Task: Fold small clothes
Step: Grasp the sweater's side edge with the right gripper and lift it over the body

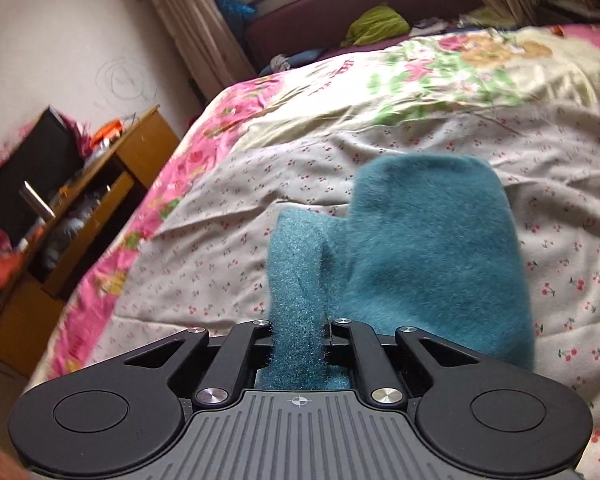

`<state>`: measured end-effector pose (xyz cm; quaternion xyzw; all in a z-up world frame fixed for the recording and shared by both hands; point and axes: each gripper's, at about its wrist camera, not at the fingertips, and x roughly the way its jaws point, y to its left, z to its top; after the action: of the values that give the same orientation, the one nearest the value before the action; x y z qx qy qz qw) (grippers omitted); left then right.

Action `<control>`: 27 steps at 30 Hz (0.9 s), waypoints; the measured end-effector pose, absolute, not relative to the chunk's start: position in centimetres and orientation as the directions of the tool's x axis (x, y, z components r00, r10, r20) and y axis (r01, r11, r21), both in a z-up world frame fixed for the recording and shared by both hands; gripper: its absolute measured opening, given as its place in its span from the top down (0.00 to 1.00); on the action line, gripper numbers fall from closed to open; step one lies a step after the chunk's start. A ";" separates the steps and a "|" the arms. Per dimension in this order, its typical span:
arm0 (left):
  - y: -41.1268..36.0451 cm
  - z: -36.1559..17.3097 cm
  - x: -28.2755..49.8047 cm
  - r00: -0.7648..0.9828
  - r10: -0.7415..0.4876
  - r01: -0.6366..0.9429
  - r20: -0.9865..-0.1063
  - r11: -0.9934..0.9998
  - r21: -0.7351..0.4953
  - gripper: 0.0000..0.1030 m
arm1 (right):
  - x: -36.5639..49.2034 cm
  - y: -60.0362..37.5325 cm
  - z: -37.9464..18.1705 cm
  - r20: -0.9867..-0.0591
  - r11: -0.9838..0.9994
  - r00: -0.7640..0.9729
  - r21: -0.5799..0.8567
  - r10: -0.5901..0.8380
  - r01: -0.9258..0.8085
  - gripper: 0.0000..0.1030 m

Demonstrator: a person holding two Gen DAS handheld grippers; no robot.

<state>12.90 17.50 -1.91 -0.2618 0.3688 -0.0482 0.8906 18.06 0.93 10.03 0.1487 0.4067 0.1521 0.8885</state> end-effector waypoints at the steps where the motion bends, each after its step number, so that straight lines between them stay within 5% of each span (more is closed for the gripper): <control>1: 17.4 -2.0 12.8 0.724 -0.276 -0.104 -0.632 0.862 -0.496 0.53 | 18.0 1.6 9.7 -0.691 0.915 0.610 0.366 0.388 -0.168 0.90; 9: 18.5 -1.9 12.4 0.725 -0.293 -0.127 -0.623 0.833 -0.539 0.53 | 17.4 6.0 6.9 -0.747 0.948 0.595 0.156 0.296 -0.277 0.86; 14: 19.8 -1.2 11.6 0.757 -0.264 -0.169 -0.597 0.804 -0.570 0.53 | 17.9 4.7 7.3 -0.753 0.933 0.552 0.268 0.358 -0.240 0.81; 19: 21.7 0.7 8.7 0.836 -0.218 -0.181 -0.504 0.758 -0.627 0.53 | 17.4 2.0 10.4 -0.652 0.843 0.544 0.477 0.528 -0.247 0.74; 23: 21.4 3.3 7.0 0.885 -0.217 -0.107 -0.413 0.767 -0.633 0.52 | 18.5 0.0 12.9 -0.634 0.905 0.649 0.346 0.421 -0.249 0.73; 27: 18.8 5.3 7.2 0.866 -0.367 0.074 -0.340 0.766 -0.639 0.48 | 22.1 0.0 11.3 -0.752 0.946 0.576 0.222 0.319 -0.235 0.65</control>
<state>7.17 18.79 5.27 -0.3202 0.2293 -0.1210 0.9112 22.15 0.05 11.34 0.0487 0.4330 0.1563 0.8864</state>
